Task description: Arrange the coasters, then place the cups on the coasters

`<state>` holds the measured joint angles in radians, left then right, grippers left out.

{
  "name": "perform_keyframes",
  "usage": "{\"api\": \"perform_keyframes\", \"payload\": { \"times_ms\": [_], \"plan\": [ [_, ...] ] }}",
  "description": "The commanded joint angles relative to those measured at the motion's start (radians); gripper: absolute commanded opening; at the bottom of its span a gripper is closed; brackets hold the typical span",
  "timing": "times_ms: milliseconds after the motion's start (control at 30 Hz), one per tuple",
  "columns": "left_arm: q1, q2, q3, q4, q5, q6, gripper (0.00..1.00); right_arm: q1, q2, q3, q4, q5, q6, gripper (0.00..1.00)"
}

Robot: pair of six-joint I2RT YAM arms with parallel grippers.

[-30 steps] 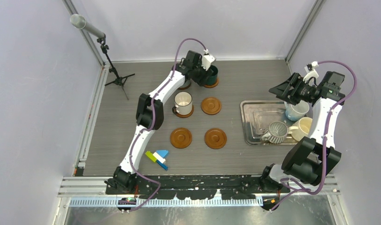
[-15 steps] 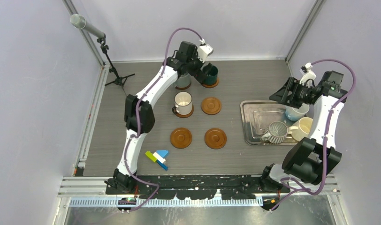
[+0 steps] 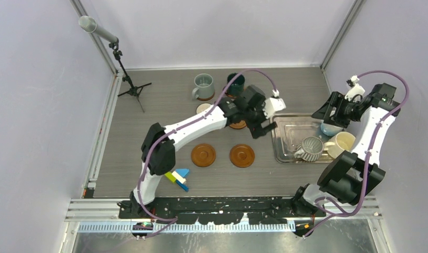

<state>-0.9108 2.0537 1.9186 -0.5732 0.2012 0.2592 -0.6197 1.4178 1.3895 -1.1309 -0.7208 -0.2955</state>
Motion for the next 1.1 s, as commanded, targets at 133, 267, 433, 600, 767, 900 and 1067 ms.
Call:
{"api": "perform_keyframes", "payload": {
  "times_ms": [133, 267, 433, 600, 767, 900, 1067],
  "plan": [
    [-0.149, 0.089, 0.116, -0.034, -0.062, -0.087, 1.0, -0.053, 0.021, 0.029, 0.13, -0.12, 0.206, 0.69],
    [-0.222, 0.175, 0.196, -0.052, -0.147, -0.12, 1.0, -0.074, 0.018, 0.008, 0.182, -0.15, 0.282, 0.69],
    [-0.283, 0.258, 0.263, -0.043, -0.179, -0.16, 1.0, -0.1, -0.014, -0.033, 0.275, -0.191, 0.408, 0.69],
    [-0.315, 0.327, 0.327, -0.02, -0.194, -0.196, 1.0, -0.157, -0.029, -0.066, 0.359, -0.257, 0.497, 0.7],
    [-0.334, 0.421, 0.443, -0.023, -0.194, -0.226, 1.0, -0.2, -0.014, -0.074, 0.358, -0.286, 0.496, 0.7],
    [-0.336, 0.491, 0.543, -0.039, -0.194, -0.233, 0.96, -0.218, -0.005, -0.069, 0.358, -0.316, 0.504, 0.7],
    [-0.337, 0.545, 0.611, -0.026, -0.234, -0.209, 0.89, -0.22, -0.009, -0.074, 0.357, -0.323, 0.496, 0.7]
  ]
}}
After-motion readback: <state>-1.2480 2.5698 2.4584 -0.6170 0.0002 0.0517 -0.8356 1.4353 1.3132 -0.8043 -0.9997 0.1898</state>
